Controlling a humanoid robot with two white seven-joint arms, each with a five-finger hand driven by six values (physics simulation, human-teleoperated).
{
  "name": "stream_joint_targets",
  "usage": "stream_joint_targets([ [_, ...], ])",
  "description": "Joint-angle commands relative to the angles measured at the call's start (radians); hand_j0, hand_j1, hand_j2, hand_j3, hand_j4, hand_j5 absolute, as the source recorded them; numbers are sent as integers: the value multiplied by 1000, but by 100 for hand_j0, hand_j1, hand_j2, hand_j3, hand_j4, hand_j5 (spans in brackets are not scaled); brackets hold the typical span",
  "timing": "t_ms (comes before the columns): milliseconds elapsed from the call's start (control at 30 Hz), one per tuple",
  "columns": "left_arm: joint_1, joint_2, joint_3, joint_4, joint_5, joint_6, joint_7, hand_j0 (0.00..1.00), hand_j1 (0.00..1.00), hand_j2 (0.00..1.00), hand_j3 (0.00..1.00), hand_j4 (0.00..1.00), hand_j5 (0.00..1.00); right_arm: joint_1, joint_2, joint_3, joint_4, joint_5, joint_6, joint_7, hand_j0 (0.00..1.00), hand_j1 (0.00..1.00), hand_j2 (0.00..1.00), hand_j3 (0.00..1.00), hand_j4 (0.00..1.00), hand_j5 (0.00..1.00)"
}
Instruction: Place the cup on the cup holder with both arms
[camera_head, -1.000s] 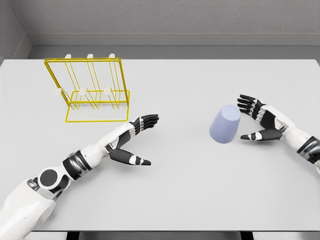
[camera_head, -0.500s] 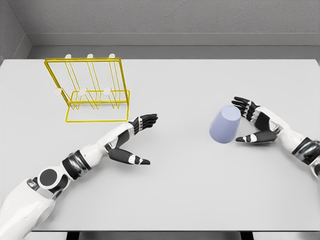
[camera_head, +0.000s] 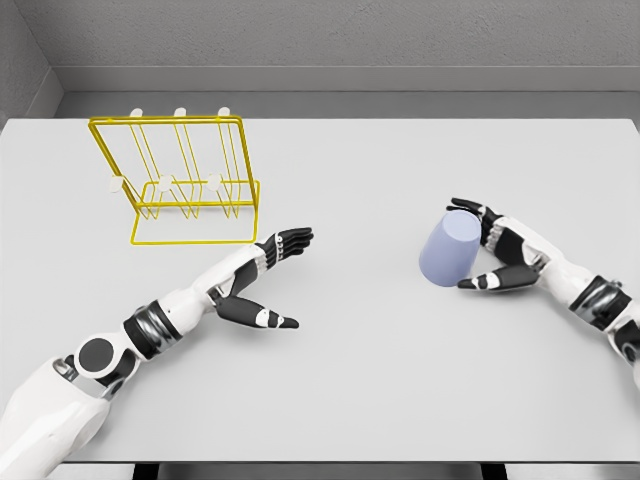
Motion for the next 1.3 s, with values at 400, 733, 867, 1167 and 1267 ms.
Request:
stream_joint_targets([
  [400, 0, 1, -1, -2, 7, 0, 2, 100, 100, 100, 100, 100, 100, -6, 23, 1, -2, 17, 2, 0, 100, 100, 100, 100, 100, 100],
  [733, 0, 4, 0, -2, 10, 0, 2, 100, 100, 100, 100, 100, 100, -12, 29, 14, 3, 18, 11, 0, 93, 93, 93, 93, 93, 93],
  [867, 0, 3, 0, -2, 10, 0, 2, 100, 100, 100, 100, 100, 100, -15, 35, 19, 6, 18, 16, 0, 85, 85, 85, 85, 85, 85],
  [1167, 2, 9, 0, -5, 16, -1, 0, 100, 100, 100, 100, 100, 100, -17, 33, 17, 5, 18, 7, 0, 69, 69, 69, 69, 69, 69],
  [1267, 0, 6, 0, -5, 19, -1, 0, 100, 100, 100, 100, 100, 100, -25, 32, 14, 1, 18, 4, 0, 69, 69, 69, 69, 69, 69],
])
